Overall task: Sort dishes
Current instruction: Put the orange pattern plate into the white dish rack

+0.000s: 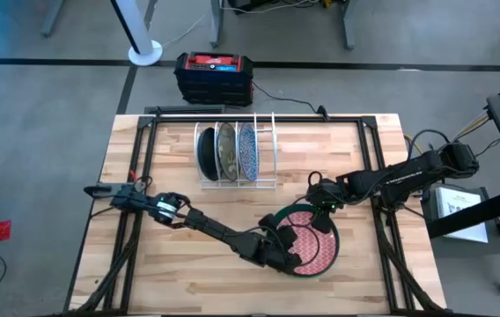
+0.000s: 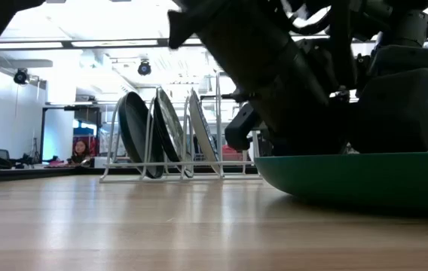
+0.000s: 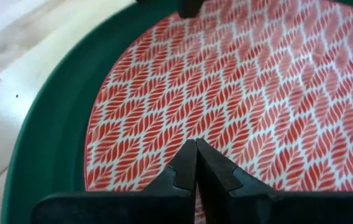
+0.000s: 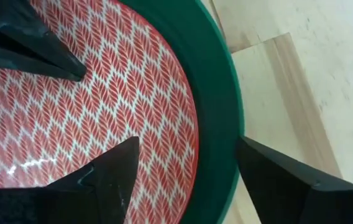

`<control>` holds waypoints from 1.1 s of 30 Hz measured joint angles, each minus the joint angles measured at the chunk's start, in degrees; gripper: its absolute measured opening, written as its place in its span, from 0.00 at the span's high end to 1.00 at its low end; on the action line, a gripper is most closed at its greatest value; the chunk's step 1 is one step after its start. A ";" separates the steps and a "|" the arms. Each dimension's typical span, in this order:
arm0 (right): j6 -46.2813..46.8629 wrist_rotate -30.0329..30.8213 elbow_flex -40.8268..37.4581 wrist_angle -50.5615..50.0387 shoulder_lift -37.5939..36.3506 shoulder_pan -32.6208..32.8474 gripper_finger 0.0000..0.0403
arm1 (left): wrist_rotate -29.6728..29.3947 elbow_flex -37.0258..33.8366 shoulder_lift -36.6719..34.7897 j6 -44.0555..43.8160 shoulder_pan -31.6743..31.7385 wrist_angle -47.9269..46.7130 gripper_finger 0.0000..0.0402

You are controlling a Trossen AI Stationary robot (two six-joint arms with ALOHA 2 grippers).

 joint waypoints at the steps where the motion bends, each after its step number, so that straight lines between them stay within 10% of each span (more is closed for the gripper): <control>1: 0.44 -0.58 -0.03 0.03 -0.05 -0.01 0.34 | 0.40 1.16 0.02 -0.57 -0.02 -2.09 1.00; 33: 5.80 -7.96 -1.34 8.90 9.72 2.40 0.28 | -2.13 2.10 0.62 -4.38 -0.76 -5.58 1.00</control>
